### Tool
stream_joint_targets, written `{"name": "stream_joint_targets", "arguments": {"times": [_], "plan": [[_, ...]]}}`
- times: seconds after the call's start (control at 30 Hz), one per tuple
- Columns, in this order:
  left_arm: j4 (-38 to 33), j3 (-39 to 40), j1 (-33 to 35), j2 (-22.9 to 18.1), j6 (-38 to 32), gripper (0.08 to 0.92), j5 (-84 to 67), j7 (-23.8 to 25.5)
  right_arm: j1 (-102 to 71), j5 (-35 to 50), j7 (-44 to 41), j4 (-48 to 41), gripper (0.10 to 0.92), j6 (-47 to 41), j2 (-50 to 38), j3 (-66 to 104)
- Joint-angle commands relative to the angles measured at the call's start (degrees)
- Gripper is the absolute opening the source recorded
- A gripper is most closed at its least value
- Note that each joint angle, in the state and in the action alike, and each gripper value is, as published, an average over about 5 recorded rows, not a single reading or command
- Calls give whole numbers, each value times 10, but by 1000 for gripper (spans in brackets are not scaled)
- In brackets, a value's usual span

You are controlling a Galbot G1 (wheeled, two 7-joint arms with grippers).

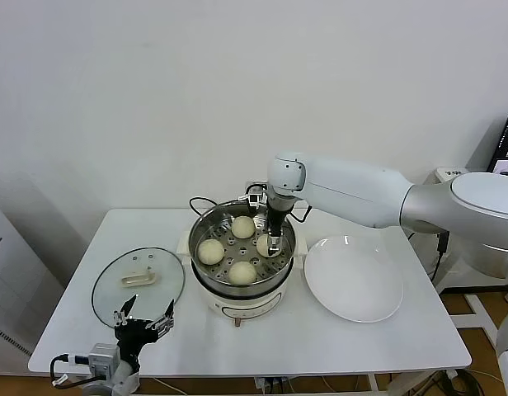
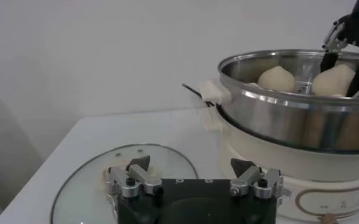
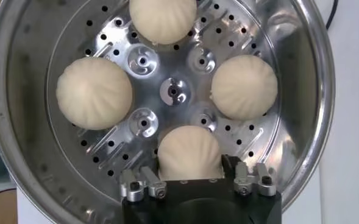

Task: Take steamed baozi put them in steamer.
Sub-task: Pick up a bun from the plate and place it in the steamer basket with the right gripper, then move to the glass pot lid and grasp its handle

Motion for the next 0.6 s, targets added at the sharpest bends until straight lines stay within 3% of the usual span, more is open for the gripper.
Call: {"name": "stream_joint_targets", "arguments": {"times": [0.03, 0.37, 0.6], "plan": [[-1, -2, 3, -3, -1, 823, 2, -1, 5, 2, 3, 20, 815, -2, -39, 54], [-27, -4, 25, -19, -14, 823, -7, 4, -26, -35, 7, 54, 823, 43, -131, 253], [-24, -6, 20, -23, -52, 823, -13, 5, -114, -16, 105, 126, 823, 118, -230, 412]]}}
